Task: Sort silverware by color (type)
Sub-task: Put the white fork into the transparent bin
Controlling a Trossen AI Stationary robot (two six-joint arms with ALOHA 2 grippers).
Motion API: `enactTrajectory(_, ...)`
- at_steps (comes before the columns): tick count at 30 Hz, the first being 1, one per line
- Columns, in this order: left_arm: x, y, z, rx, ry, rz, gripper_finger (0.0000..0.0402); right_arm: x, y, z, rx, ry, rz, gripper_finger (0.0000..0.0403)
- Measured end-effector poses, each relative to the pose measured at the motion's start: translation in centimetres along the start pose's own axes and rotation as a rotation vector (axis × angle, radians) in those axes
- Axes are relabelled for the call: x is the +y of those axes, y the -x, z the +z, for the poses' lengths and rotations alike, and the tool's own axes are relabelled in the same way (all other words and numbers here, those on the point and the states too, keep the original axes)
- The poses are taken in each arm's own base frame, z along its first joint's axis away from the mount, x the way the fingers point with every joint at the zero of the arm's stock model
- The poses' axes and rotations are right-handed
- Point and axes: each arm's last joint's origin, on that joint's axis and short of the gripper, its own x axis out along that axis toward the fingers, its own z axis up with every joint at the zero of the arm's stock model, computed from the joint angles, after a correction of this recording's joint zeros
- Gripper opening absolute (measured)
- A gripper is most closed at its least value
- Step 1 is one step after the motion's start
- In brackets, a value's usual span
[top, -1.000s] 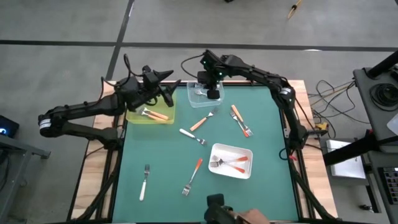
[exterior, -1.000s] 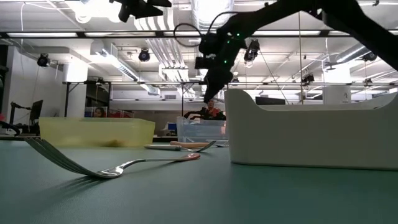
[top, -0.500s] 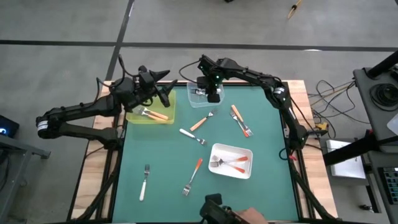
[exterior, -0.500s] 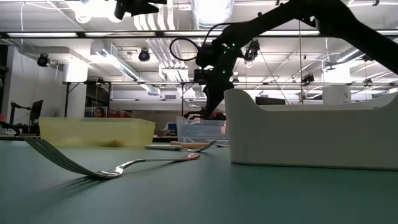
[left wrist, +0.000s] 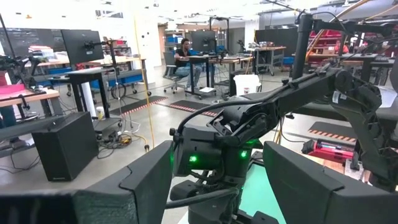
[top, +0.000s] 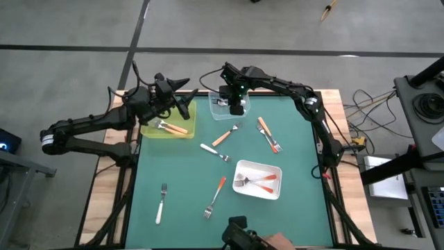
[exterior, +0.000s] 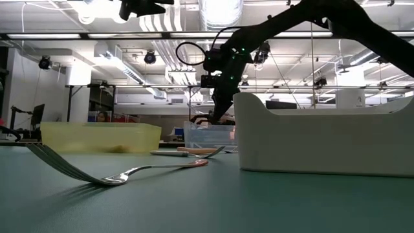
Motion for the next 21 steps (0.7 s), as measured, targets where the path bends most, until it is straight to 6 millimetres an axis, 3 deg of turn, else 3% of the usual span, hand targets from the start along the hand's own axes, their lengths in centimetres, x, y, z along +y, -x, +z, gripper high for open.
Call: enactTrajectory(21, 0.0, 0.1, 0.1, -0.003, 0.001, 0.0, 0.023, 0.3, -1.7, -1.1, 0.024, -0.026, 0.016, 0.0039)
